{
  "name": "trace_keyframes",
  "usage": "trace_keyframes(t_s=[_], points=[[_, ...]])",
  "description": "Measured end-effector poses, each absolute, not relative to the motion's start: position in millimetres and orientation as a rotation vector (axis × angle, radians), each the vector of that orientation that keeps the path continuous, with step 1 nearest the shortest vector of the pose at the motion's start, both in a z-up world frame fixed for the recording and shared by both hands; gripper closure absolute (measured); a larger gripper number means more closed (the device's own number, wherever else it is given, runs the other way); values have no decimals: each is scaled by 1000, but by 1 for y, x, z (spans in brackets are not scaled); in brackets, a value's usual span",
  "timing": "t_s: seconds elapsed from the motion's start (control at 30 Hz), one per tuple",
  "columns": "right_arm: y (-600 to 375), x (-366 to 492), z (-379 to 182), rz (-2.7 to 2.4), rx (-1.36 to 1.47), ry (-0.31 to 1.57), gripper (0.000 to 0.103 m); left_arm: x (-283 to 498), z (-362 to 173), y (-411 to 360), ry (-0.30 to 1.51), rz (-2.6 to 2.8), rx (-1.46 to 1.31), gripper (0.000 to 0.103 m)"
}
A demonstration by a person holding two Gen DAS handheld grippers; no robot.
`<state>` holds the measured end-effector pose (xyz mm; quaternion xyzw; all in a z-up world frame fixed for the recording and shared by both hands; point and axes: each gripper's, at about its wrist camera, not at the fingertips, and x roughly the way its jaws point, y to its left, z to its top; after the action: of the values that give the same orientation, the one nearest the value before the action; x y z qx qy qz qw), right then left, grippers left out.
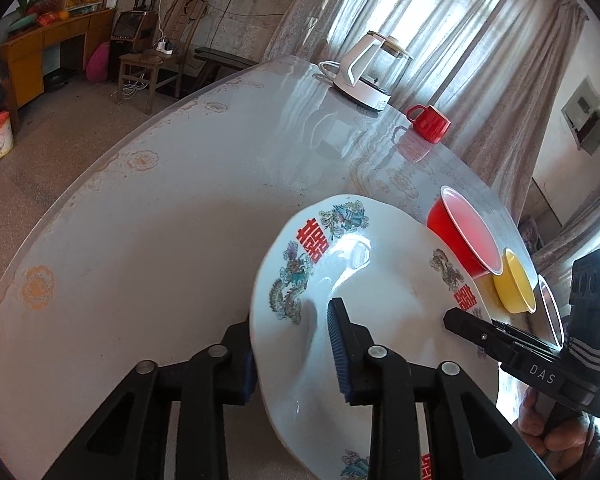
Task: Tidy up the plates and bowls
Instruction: 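Lift the red-character plate with the right tool toward the purple-floral plate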
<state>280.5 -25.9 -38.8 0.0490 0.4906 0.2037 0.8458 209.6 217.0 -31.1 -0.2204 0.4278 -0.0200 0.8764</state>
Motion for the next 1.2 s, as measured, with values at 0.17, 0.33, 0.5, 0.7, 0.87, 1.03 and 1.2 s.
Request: trace_keyframes(t_s=[0.17,0.33,0.5,0.7,0.87,1.03,1.2], points=[[-26,281,-38,410,114,1033,73,204,-26,210,898,-47,-418,75],[-28,276,-36,441,132,1016,73,207,-32,213,911,-40,-425,77],[-28,283,-42,448,103,1022,74,210,-34,215,892,-50,-409,77],[-21,283,-44,454,66,1035,73,205,-31,213,888,-36,-409,77],[-26,274,-31,466,93,988,73,190,-19,211,849,-76,-425,77],[-24,259,-26,516,99,975,73,181,-11,194,831,-123,-358,77],[-24,252,-26,483,89,948,75,175,-11,190,825,-132,-373,76]])
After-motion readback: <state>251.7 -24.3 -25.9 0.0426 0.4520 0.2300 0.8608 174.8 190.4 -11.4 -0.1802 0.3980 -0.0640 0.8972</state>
